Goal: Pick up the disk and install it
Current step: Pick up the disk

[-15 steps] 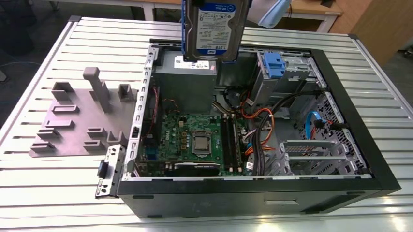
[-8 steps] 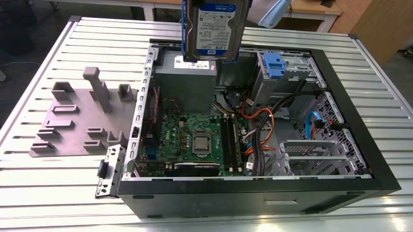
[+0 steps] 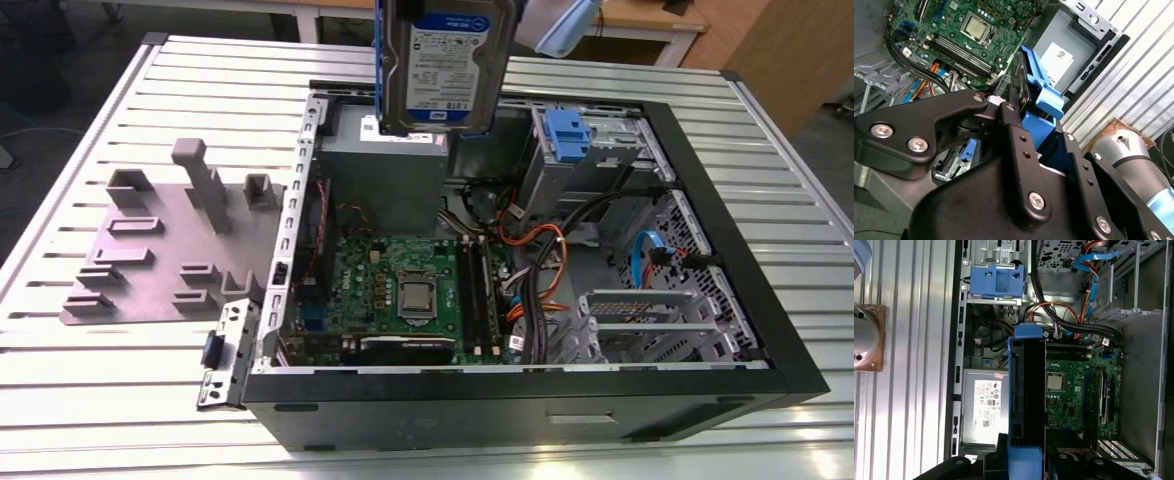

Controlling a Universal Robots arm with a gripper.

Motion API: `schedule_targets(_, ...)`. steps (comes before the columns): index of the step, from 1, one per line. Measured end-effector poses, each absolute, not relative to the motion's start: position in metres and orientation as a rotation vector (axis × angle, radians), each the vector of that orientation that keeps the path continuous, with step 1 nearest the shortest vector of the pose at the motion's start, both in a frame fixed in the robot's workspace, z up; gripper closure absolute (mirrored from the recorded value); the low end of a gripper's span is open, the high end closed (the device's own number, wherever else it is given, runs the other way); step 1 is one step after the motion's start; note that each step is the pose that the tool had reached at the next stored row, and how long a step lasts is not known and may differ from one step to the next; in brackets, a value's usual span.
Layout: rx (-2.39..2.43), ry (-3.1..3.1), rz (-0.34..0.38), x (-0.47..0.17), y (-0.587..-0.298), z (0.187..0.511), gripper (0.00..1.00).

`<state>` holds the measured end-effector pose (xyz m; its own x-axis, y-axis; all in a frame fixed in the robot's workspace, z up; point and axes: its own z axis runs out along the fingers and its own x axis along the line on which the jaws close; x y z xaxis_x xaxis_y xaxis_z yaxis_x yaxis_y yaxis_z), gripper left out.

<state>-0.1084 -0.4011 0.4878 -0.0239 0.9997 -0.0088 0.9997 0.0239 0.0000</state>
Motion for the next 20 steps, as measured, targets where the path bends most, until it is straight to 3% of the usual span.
schedule_targets(13,2.190,2.243,-0.009,-0.108,-0.418,0.488,0.64)
schedule_targets(14,2.190,2.243,-0.009,-0.108,-0.432,0.488,0.64)
schedule_targets(20,2.190,2.243,-0.009,-0.108,-0.444,0.488,0.64)
